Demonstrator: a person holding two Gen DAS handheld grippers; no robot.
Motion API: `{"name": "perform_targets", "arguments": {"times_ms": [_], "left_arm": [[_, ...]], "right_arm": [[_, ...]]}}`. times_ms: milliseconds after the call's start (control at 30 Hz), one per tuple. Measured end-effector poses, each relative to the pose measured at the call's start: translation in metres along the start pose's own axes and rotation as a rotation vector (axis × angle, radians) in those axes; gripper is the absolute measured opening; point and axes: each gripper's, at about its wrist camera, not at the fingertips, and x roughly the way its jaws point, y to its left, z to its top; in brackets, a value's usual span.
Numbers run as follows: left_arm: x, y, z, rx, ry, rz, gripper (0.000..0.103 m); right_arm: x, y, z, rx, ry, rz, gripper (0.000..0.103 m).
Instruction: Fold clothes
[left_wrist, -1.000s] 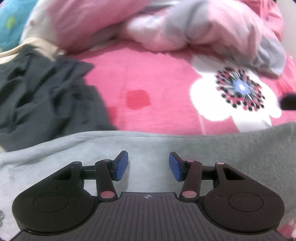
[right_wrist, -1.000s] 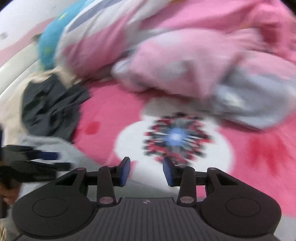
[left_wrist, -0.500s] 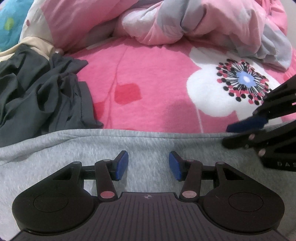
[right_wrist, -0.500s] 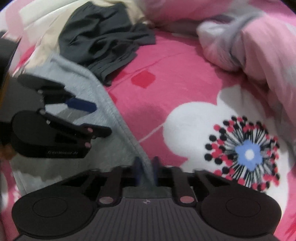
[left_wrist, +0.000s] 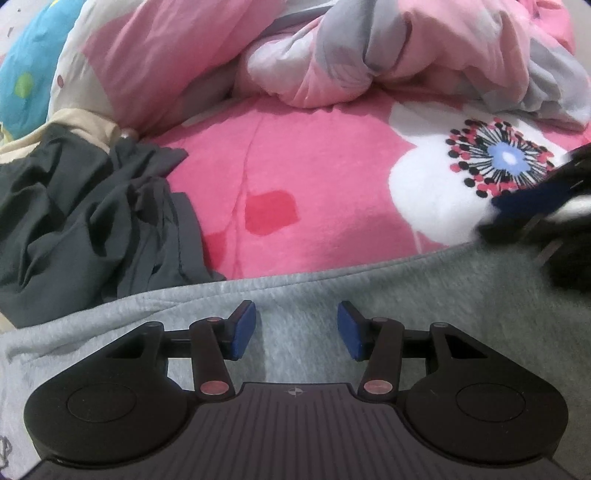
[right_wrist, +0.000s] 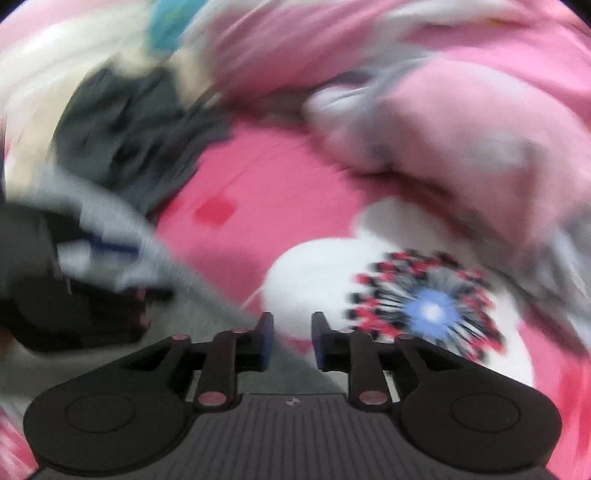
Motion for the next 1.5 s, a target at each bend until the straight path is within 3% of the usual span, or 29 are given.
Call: {"name": "perform_targets", "arguments": {"times_ms": [33, 200, 433, 600, 733, 800, 900, 1133, 1233, 1300, 1500], "left_arm": [[-0.002, 0.001, 0.001, -0.003, 0.000, 0.000, 0.050], [-0.025, 0.001, 0.007, -0.042, -0.036, -0.030, 0.050], [-0.046, -0.030, 0.013, -0.040, -0.049, -0.148, 0.050], [-0.056, -0.067, 0.013, -0.002, -0.044, -0.244, 0.050], [-0.060, -0.092, 0.012, 0.027, -0.037, -0.290, 0.050], [-0.061, -0.100, 0.011, 0.037, -0.031, -0.298, 0.050], [-0.061, -0.113, 0.011, 0.053, -0.024, -0.310, 0.050], [-0.059, -0.136, 0.009, 0.076, -0.002, -0.322, 0.050], [-0.055, -0.139, 0.008, 0.072, 0.012, -0.314, 0.050], [-0.052, -0.140, 0.007, 0.068, 0.019, -0.308, 0.050], [-0.049, -0.141, 0.005, 0.063, 0.018, -0.303, 0.050]], "right_arm": [[-0.016, -0.012, -0.001, 0.072, -0.016, -0.008, 0.043], [-0.101, -0.071, -0.023, 0.342, -0.039, -0.118, 0.044], [-0.209, -0.167, -0.088, 0.712, 0.060, -0.409, 0.050], [-0.236, -0.220, -0.148, 1.108, 0.109, -0.486, 0.055], [-0.219, -0.235, -0.171, 1.193, 0.138, -0.545, 0.060], [-0.206, -0.239, -0.178, 1.208, 0.159, -0.515, 0.059], [-0.191, -0.235, -0.168, 1.163, 0.099, -0.391, 0.053], [-0.180, -0.149, -0.093, 0.383, 0.051, -0.176, 0.060], [-0.195, -0.127, -0.087, 0.198, 0.062, -0.165, 0.064], [-0.206, -0.131, -0.088, 0.202, 0.067, -0.186, 0.064], [-0.236, -0.194, -0.105, 0.468, 0.141, -0.359, 0.064]]}}
